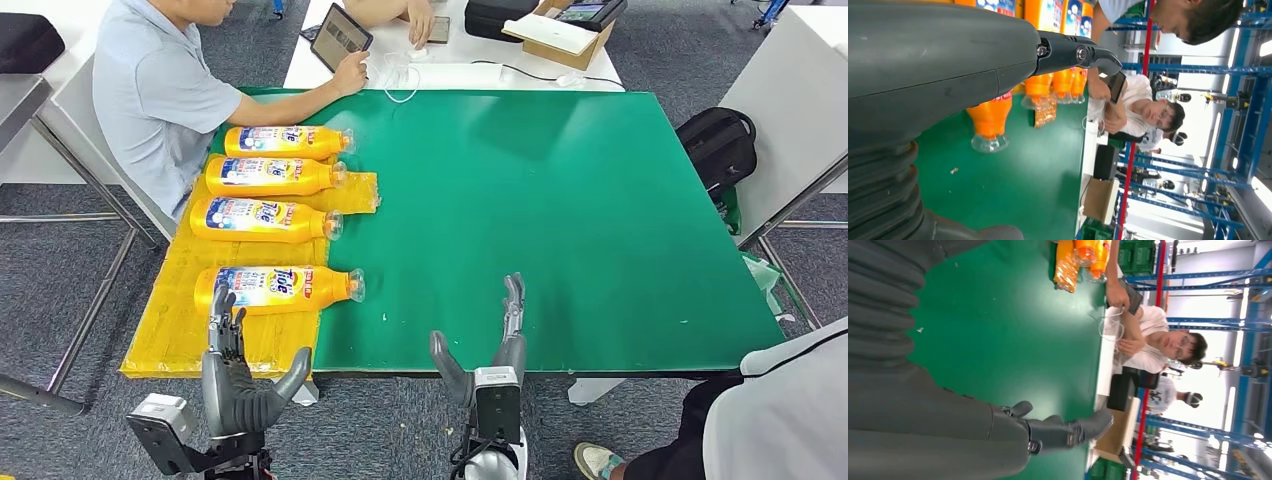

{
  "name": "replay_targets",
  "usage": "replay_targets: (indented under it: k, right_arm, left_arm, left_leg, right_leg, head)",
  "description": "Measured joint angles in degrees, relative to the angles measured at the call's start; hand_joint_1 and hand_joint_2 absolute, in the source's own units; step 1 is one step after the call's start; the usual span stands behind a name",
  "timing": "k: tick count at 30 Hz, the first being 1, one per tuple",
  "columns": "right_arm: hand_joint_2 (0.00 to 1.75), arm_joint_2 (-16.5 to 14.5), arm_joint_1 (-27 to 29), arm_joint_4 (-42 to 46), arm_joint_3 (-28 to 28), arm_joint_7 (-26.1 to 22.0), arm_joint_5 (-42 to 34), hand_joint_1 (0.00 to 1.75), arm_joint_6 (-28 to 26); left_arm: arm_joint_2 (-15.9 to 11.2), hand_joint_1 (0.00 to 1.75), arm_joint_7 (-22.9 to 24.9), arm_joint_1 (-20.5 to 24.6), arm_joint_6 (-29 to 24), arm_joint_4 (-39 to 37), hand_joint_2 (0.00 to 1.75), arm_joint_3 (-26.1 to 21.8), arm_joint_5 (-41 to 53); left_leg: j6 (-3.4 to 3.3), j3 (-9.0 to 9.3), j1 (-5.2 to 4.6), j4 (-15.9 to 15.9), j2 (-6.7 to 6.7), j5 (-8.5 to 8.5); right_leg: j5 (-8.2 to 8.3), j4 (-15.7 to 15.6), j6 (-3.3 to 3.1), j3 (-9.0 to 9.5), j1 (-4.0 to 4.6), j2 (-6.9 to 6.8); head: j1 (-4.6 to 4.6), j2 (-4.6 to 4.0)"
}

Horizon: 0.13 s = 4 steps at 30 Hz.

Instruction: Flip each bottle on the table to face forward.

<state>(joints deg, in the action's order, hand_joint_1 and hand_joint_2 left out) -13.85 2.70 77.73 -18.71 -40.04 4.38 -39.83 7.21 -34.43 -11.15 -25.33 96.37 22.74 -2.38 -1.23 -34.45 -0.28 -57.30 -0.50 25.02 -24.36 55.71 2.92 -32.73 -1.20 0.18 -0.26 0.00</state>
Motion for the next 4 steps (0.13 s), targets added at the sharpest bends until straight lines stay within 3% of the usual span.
replay_targets:
  k: [2, 3, 4]
  right_arm:
    - [1.75, 0.3, 0.0, -0.5, -0.3, 0.1, 0.0, 0.0, 0.1]
    - [1.31, 0.4, -0.1, -0.8, -0.5, 0.2, -0.1, 0.0, 0.2]
    - [1.16, 0.4, -0.1, -1.0, -0.6, 0.3, 0.0, 0.0, 0.3]
  left_arm:
    - [-0.1, 0.0, -0.3, 0.1, 0.2, -0.3, 1.75, 0.4, -0.6]
    - [-0.2, 0.0, -0.4, 0.1, 0.5, -0.4, 1.75, 0.5, -1.0]
    - [-0.2, 0.0, -0.5, 0.1, 0.6, -0.4, 1.75, 0.6, -1.2]
  left_leg:
    - [0.0, 0.0, 0.0, 0.0, 0.0, 0.0]
    - [0.0, -0.01, 0.0, 0.0, 0.0, 0.0]
    - [0.0, -0.01, 0.0, 0.0, 0.0, 0.0]
  right_leg:
    - [0.0, 0.0, 0.0, 0.0, 0.0, 0.0]
    - [0.0, 0.0, 0.0, 0.0, 0.0, 0.0]
    - [0.0, 0.0, 0.0, 0.0, 0.0, 0.0]
  head:
    - [-0.01, 0.0]
    - [-0.01, 0.0]
    - [-0.01, 0.0]
